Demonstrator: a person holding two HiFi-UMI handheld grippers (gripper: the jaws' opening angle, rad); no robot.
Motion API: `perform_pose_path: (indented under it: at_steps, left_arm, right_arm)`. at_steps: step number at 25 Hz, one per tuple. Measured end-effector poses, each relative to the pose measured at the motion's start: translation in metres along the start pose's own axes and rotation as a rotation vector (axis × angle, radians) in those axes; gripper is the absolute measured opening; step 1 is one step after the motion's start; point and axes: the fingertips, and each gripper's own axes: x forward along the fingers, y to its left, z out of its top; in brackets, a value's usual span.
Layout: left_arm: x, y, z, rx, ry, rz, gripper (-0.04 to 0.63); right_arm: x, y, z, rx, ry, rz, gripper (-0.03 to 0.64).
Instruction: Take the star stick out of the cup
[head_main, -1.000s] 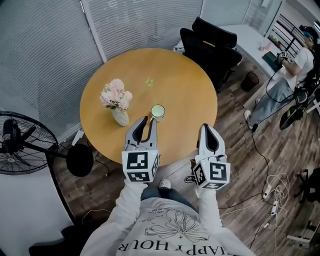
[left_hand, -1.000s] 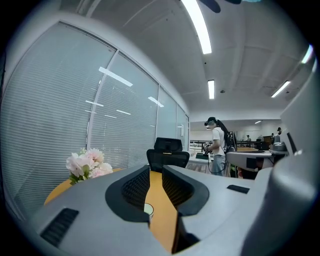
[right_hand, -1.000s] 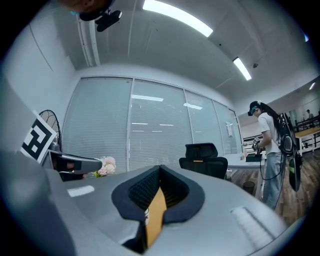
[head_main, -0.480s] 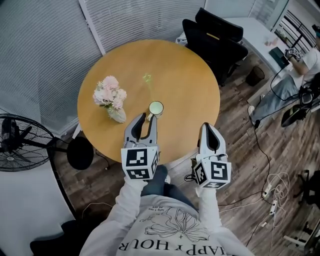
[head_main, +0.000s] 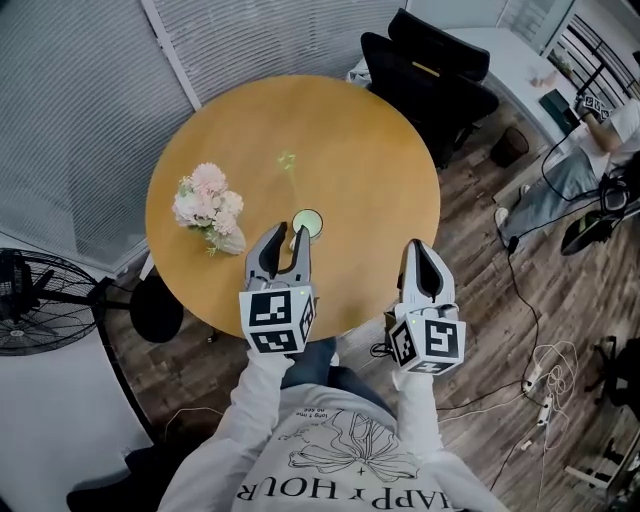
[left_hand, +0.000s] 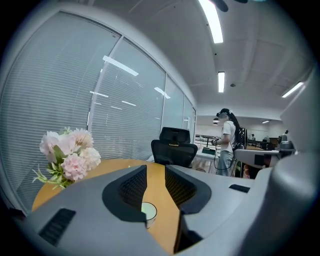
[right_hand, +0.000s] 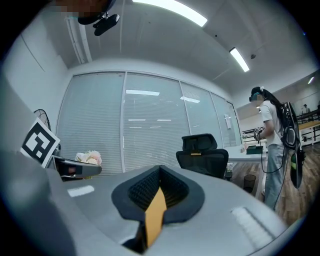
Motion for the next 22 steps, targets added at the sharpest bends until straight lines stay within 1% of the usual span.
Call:
perform_pose_path:
  at_steps: [12,22]
  left_arm:
    - [0.063,0.026,-0.018,-0.025,0.083,-0.01,0.118]
    - [0.105,0.044,-0.028,-0.025,0.137,-0.008,0.124]
  right_arm:
    - [0.062,-0.001,-0.018,0.017,0.048,-0.009,0.009]
    - [0.107,-0.002,-0.031,0.015,0.091,-0.005,0.009]
